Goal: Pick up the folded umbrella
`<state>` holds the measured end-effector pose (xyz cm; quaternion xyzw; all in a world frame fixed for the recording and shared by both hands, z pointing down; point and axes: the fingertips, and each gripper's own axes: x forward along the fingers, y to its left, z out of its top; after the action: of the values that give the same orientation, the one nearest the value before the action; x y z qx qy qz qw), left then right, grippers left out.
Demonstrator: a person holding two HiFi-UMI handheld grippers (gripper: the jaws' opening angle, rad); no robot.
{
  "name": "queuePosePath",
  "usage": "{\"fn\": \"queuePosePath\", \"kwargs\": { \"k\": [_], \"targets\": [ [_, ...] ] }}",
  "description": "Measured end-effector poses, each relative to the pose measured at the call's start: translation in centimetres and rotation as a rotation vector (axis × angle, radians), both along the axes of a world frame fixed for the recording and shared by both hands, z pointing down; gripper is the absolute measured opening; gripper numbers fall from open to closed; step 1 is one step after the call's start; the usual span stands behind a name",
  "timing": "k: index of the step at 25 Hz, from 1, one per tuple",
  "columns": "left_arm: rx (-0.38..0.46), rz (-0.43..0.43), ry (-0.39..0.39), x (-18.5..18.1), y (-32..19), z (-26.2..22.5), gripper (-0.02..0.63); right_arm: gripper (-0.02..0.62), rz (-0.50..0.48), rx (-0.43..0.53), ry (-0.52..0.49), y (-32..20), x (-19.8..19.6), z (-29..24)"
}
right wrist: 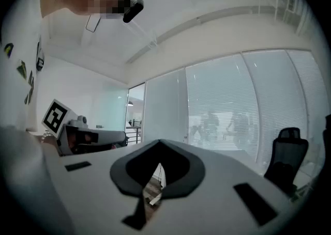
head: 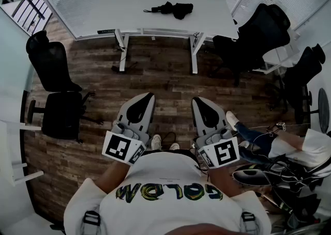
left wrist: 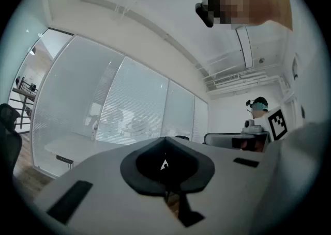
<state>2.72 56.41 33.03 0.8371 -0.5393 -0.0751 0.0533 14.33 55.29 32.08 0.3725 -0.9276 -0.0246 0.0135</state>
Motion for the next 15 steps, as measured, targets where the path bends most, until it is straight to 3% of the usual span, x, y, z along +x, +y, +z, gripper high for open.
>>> {"fn": "queuePosePath", "kwargs": {
  "k": [8, 15],
  "targets": [
    [-0.006, 0.004, 0.008, -1.2, 0.3, 0.4, 0.011, 0.011, 0.008, 0.006, 0.001, 0.3, -1.2, -0.1],
    [-0.007, 0.004, 0.003, -1.2, -2.5, 0.7, 0.011, 0.011, 0.014, -0.001, -0.011, -2.8, -1.1, 0.5]
  ]
}}
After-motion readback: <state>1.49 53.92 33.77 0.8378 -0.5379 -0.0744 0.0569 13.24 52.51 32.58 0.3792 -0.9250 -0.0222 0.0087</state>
